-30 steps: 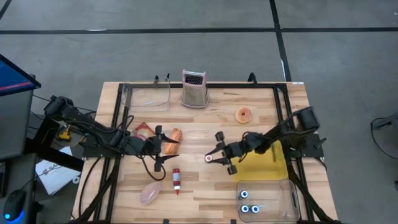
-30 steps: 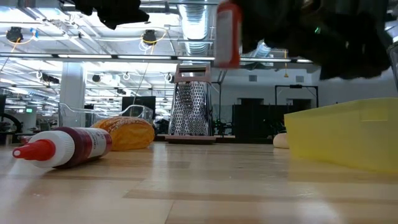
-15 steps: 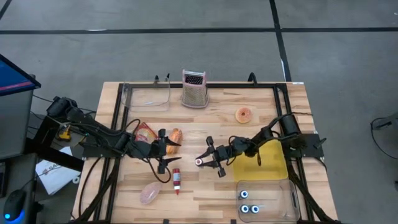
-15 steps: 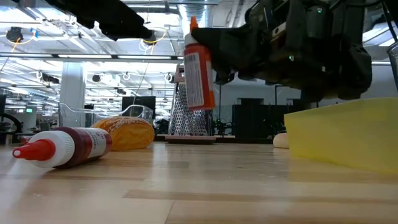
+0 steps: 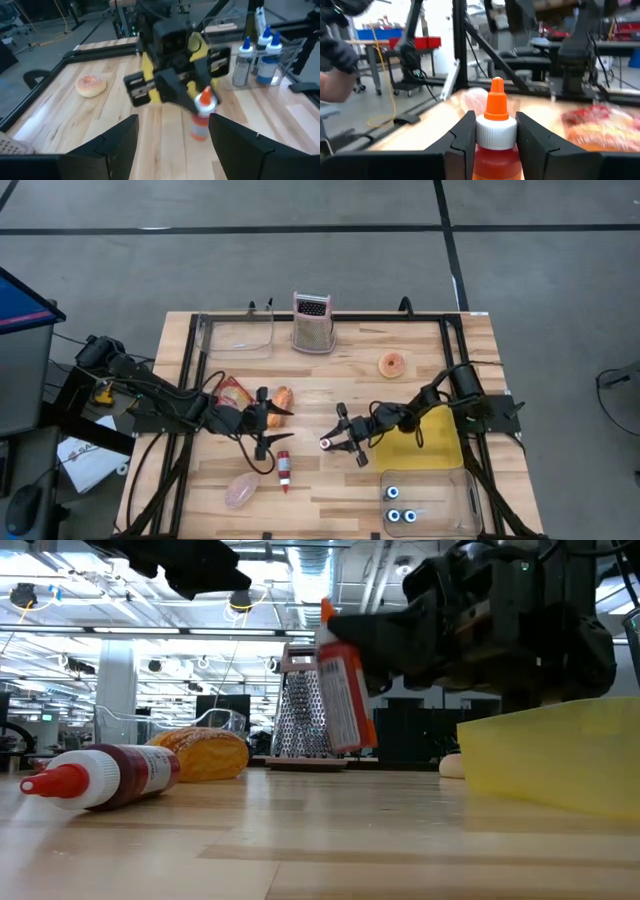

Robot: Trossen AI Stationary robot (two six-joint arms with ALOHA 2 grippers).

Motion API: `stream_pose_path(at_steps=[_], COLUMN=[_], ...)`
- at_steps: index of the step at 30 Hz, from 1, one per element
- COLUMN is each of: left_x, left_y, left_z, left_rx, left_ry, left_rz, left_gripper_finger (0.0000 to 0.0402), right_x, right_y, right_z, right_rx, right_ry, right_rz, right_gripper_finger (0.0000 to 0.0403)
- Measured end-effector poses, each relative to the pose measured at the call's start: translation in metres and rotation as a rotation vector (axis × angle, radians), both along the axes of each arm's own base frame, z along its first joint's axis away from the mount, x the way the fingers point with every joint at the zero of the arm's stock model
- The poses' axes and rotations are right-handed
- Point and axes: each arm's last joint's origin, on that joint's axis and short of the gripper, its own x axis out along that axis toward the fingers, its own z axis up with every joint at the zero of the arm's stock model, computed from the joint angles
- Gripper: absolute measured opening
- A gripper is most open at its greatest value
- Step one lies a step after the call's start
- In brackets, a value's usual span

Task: Pick & Place Food Item
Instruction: Put the orange food coloring bottle into the bottom transparent bin

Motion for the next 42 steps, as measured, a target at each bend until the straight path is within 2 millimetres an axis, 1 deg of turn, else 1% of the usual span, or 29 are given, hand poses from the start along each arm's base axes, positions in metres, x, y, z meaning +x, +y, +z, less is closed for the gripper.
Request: stream_pose_path(at_steps=[7,11,17,22,34,38,42], left_x=[0.001,0.003,0.011,0.017,0.025,0.030,0.039], left_y=[-0.001,-0.003,-0.007,-0.010,-0.013,-0.015,-0.018], left_z=[0.001,-0.006,-0.015,-0.022,-0.030,-0.036,-0.048], left_rx=[-0.017,-0.015,-0.026,-0.033,-0.047,-0.056,-0.068], left_ry=[-0.004,0.024,0.032,0.032,0.019,0.017,0.010], left_rz=[-0.039,-0.037,-0.039,-0.055,-0.070,-0.075,-0.090], left_gripper_finger=[0.0236,0.0236,0.0236,0.0236,0.0236,0.0234,0.0220], right_x=[0.000,0.000,0.001,0.001,0.001,0.001,0.001], right_y=[0.000,-0.003,-0.005,-0.005,-0.005,-0.005,-0.006], right_z=[-0.001,-0.001,-0.009,-0.012,-0.015,-0.015,-0.015], right_rx=[-0.003,-0.004,-0.014,-0.019,-0.017,-0.018,-0.016], right_ry=[0.012,0.012,0.086,0.115,0.157,0.164,0.166], right_rz=[0.000,-0.008,-0.016,-0.014,-0.015,-0.016,-0.021], right_gripper_finger=[0.0097,0.0097,0.0097,0.0097,0.0097,0.0097,0.0097])
